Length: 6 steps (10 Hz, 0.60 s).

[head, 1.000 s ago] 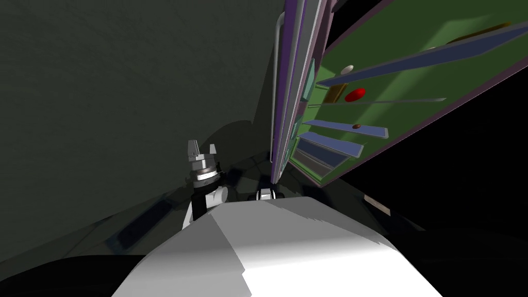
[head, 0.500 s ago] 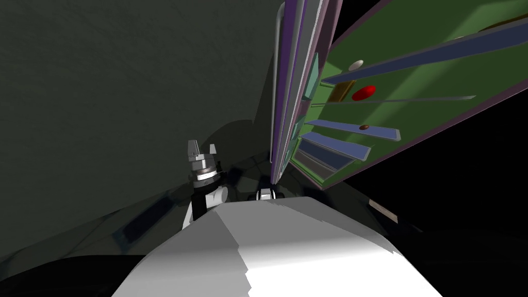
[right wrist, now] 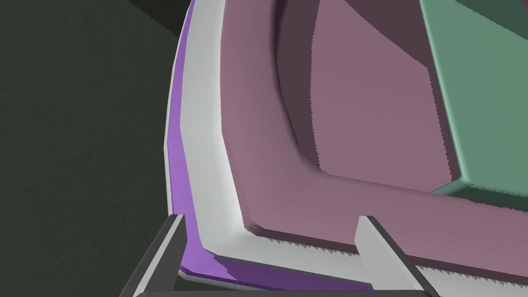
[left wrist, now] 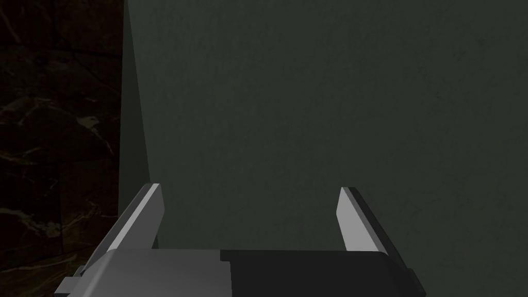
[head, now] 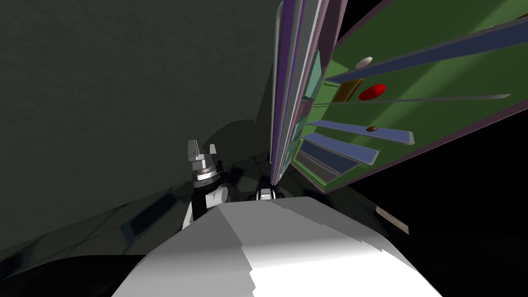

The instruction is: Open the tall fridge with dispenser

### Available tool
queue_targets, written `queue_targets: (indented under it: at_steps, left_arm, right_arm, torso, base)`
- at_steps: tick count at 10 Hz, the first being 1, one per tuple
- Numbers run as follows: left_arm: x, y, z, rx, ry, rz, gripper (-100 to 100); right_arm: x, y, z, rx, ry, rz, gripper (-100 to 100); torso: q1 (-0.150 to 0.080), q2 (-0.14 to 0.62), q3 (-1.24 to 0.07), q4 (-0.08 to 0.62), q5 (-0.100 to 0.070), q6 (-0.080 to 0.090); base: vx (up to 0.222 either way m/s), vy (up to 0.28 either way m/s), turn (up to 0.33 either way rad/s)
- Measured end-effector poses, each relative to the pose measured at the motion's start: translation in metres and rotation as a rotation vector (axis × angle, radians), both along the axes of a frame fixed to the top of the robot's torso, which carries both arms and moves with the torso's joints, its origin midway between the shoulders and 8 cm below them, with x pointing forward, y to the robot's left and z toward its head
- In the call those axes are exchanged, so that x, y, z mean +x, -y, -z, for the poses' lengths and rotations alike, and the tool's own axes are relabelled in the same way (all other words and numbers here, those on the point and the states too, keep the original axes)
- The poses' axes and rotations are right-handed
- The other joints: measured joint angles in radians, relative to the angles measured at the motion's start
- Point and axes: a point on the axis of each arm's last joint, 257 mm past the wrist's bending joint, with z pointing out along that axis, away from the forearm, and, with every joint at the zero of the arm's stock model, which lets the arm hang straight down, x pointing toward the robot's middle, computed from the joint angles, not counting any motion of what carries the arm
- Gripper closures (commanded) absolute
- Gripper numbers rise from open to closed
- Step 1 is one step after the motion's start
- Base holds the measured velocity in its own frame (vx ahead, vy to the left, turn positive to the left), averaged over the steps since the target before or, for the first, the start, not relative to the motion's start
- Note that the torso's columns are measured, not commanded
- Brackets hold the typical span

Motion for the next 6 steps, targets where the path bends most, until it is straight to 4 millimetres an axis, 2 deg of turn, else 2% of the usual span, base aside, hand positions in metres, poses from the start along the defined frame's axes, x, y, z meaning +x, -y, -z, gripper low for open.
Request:
queue_targets:
  at_steps: [1,2,6]
  left_arm:
    - [0.0000,0.0000,0.0000,0.000,0.000,0.000,0]
    - [0.0000,0.0000,0.0000,0.000,0.000,0.000,0]
    - [0.0000,0.0000,0.0000,0.000,0.000,0.000,0]
  right_arm:
    - [-0.0060,-0.0018,-0.0053,0.002,-0.001,0.005,-100]
    - [-0.0067,-0.0016,-0.0054,0.000,-0.004,0.007,0]
    - [-0.0066,-0.0015,-0.0053,0.001,-0.004,0.007,0]
  torso:
    - [0.000,0.000,0.000,0.000,0.000,0.000]
    - [0.001,0.001,0.001,0.000,0.000,0.000]
    - [0.000,0.000,0.000,0.000,0.000,0.000]
  base:
    - [0.010,-0.020,0.014]
    - [0.000,0.000,0.000]
    - [0.000,0.000,0.000]
